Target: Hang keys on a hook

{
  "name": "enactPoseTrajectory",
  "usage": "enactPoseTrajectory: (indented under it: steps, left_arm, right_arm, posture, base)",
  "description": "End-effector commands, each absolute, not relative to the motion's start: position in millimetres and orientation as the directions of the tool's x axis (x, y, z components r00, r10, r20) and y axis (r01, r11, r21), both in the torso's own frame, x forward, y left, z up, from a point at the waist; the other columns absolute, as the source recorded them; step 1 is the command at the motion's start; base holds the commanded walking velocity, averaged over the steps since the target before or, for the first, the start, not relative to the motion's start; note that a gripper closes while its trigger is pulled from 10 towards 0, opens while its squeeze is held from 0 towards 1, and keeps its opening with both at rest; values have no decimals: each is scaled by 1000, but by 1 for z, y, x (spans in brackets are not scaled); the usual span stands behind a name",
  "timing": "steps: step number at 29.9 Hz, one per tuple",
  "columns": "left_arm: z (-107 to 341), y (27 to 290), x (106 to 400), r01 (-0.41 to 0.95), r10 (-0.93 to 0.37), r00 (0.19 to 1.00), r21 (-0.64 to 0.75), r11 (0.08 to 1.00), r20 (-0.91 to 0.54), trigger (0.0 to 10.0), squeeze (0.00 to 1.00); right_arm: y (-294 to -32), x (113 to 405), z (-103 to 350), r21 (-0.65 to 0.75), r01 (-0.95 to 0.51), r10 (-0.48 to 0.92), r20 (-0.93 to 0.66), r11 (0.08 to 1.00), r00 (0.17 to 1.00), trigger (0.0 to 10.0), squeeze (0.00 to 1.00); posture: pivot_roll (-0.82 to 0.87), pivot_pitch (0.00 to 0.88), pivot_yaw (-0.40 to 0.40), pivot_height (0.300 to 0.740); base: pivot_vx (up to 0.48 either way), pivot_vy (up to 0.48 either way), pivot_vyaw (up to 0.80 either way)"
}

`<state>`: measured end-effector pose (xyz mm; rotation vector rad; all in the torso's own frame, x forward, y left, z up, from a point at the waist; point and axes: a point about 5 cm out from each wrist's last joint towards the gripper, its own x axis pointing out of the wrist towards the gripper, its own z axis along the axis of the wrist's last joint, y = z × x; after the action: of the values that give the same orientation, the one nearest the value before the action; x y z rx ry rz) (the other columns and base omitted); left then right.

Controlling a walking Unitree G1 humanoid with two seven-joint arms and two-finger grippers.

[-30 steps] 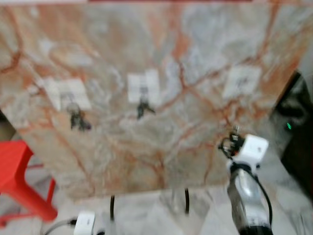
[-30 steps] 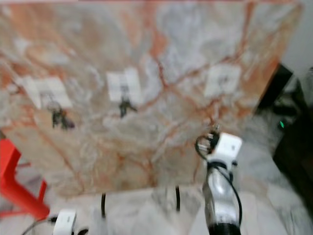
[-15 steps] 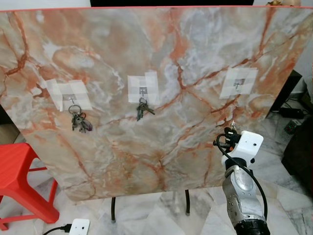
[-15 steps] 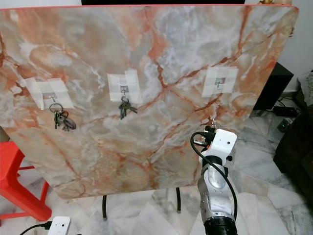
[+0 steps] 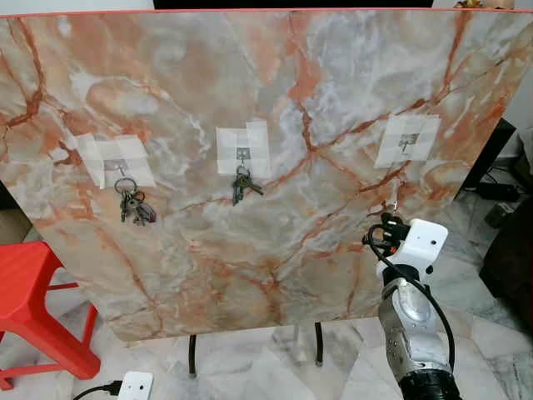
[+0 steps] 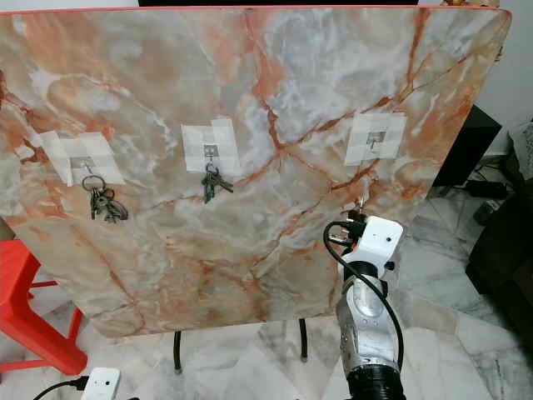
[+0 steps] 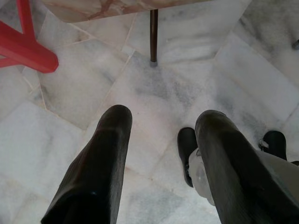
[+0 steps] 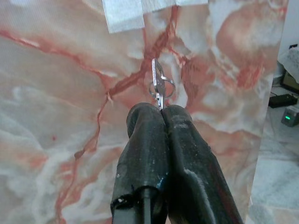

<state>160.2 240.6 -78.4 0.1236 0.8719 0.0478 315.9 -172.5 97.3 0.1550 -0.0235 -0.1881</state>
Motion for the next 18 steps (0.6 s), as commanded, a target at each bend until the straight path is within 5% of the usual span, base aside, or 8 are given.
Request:
enactPoseTrajectory:
  steps: [1, 13, 18]
  left_arm:
    - [-79, 238, 162, 21, 86, 646, 130, 991, -758, 10000, 0]
    - [-79, 236, 163, 24, 83, 648, 129, 991, -757, 10000, 0]
    - [-78, 237, 163, 17, 87, 650, 129, 992, -755, 10000, 0]
  right_arm:
    - [-173, 319, 101, 151, 177, -182, 20, 973, 983, 10000, 0]
    - [-172, 321, 104, 142, 163, -169, 28, 976, 985, 10000, 0]
    - [-170, 323, 107, 144, 154, -160, 36, 978, 986, 10000, 0]
  posture:
    - [0, 0, -31, 740]
    - [2, 0, -35, 740]
    - [1, 0, -35, 740]
  base:
    - [0, -304, 0]
    - [0, -312, 0]
    - [0, 0, 0]
